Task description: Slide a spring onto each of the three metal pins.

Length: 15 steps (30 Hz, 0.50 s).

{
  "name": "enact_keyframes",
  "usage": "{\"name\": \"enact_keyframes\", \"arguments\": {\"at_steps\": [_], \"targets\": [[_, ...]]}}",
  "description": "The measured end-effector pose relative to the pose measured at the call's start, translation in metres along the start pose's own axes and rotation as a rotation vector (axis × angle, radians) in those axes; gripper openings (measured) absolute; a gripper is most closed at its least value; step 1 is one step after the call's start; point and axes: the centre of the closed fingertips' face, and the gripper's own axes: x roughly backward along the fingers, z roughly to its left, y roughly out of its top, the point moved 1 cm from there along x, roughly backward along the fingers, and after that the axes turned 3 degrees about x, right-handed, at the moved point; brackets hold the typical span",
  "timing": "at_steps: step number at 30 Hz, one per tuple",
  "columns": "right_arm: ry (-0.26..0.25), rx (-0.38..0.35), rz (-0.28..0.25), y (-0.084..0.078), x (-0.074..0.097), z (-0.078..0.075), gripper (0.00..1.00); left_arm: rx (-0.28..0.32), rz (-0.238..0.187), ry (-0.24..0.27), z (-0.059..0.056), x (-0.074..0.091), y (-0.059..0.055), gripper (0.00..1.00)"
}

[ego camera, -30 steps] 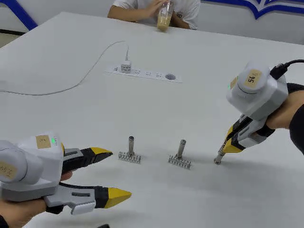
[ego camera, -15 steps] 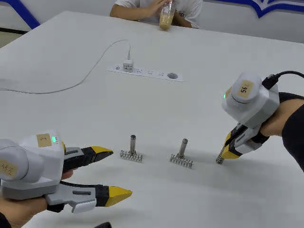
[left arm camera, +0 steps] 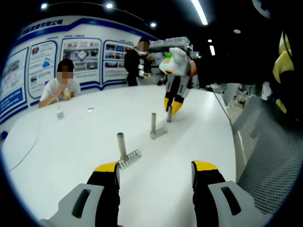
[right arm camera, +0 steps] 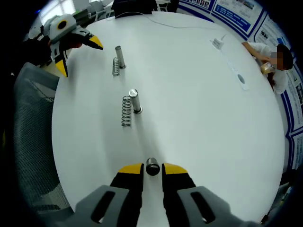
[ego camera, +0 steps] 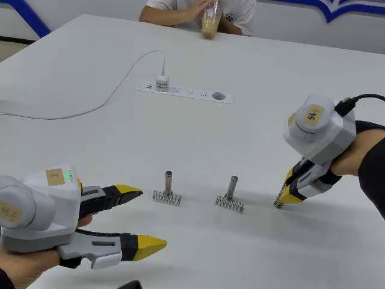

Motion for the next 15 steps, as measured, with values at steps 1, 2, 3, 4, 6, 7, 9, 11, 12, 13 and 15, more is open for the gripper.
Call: {"name": "enact_keyframes", "arguments": {"at_steps": [1, 2, 3, 4, 6, 7, 9, 11, 12, 13, 15], "targets": [[-0.003, 0.0, -0.008, 0.001, 0.002, 0.0, 0.17, 0.001, 0.0, 0.0, 0.0, 0.0, 0.0, 0.62], [-0.009, -0.001, -0.012, 0.001, 0.003, 0.0, 0.18, 0.001, 0.0, 0.0, 0.0, 0.0, 0.0, 0.62], [-0.016, -0.001, -0.014, 0.001, 0.005, 0.0, 0.18, 0.001, 0.0, 0.0, 0.0, 0.0, -0.001, 0.62], [-0.021, 0.001, -0.015, 0.001, 0.006, 0.0, 0.19, 0.002, 0.001, -0.001, 0.0, 0.0, -0.001, 0.62], [-0.028, -0.002, -0.027, 0.002, 0.009, 0.0, 0.2, 0.001, 0.0, -0.002, -0.001, -0.001, 0.0, 0.62], [-0.029, -0.005, -0.036, 0.003, 0.011, 0.001, 0.2, 0.001, 0.0, -0.002, -0.001, -0.001, 0.0, 0.62], [-0.041, 0.001, -0.049, 0.005, 0.015, 0.001, 0.21, 0.0, 0.0, -0.003, -0.001, -0.001, 0.0, 0.62], [-0.046, 0.005, -0.067, 0.008, 0.019, 0.002, 0.21, 0.001, 0.001, -0.004, -0.001, -0.001, 0.0, 0.62], [-0.048, 0.004, -0.075, 0.009, 0.021, 0.002, 0.21, 0.0, 0.001, -0.003, -0.001, -0.001, 0.0, 0.62], [-0.054, 0.005, -0.084, 0.011, 0.024, 0.002, 0.22, 0.0, 0.0, -0.004, -0.002, -0.001, 0.001, 0.62], [-0.067, 0.01, -0.103, 0.015, 0.029, 0.002, 0.22, -0.001, 0.0, -0.004, -0.002, -0.001, 0.001, 0.62]]}}
